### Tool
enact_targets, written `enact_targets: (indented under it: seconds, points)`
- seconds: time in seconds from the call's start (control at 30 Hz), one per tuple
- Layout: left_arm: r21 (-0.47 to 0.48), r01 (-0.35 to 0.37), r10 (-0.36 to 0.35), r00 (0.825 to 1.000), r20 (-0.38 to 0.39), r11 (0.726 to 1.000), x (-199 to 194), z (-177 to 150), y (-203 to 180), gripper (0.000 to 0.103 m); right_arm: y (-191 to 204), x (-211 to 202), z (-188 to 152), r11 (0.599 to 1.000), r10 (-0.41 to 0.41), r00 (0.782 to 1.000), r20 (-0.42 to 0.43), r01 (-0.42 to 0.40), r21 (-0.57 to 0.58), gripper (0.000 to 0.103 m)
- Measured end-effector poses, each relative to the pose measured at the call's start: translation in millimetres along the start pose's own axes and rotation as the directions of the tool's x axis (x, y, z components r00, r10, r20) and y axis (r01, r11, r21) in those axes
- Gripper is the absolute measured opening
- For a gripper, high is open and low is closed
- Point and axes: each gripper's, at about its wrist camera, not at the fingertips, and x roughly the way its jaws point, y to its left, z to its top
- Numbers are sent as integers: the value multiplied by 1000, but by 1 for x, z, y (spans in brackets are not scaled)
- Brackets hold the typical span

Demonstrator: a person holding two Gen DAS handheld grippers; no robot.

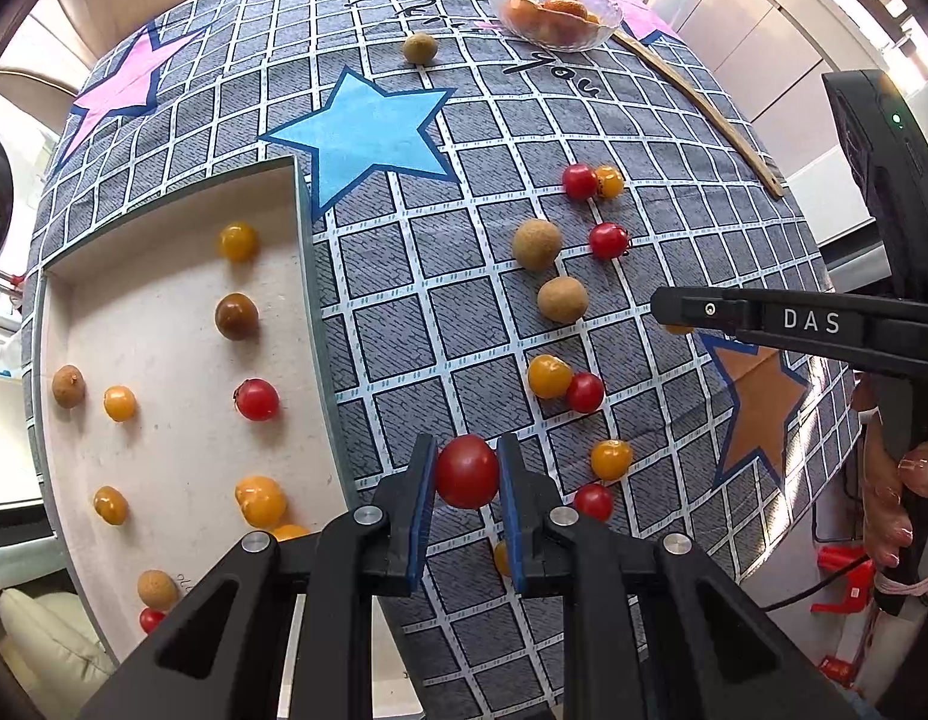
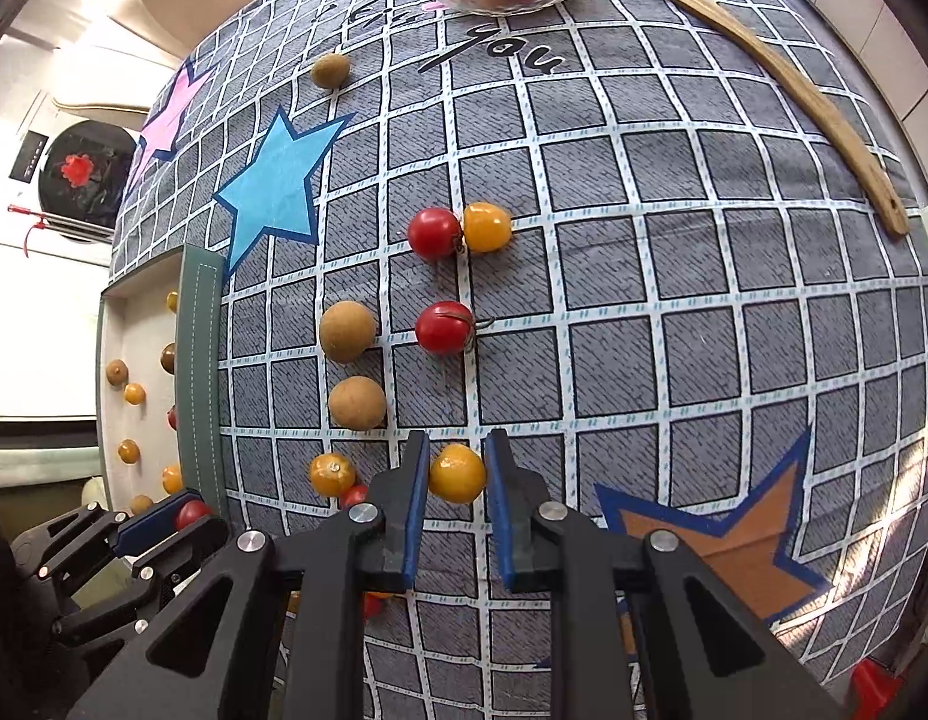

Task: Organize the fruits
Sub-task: 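Carry both tomatoes over the white tray and open both tools to drop them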

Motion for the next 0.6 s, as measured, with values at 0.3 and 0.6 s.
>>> enact_targets:
  seconds: [0.3, 0.6]
  points:
    - [-38, -10, 11, 999, 32, 999, -15, -9, 14, 21, 8, -20, -11, 1000, 15, 1000, 22, -14, -5, 20]
    - [-108, -30, 37, 998, 57, 994, -28, -27, 41, 21, 48, -30, -20, 994, 20, 999, 42, -15, -105, 20]
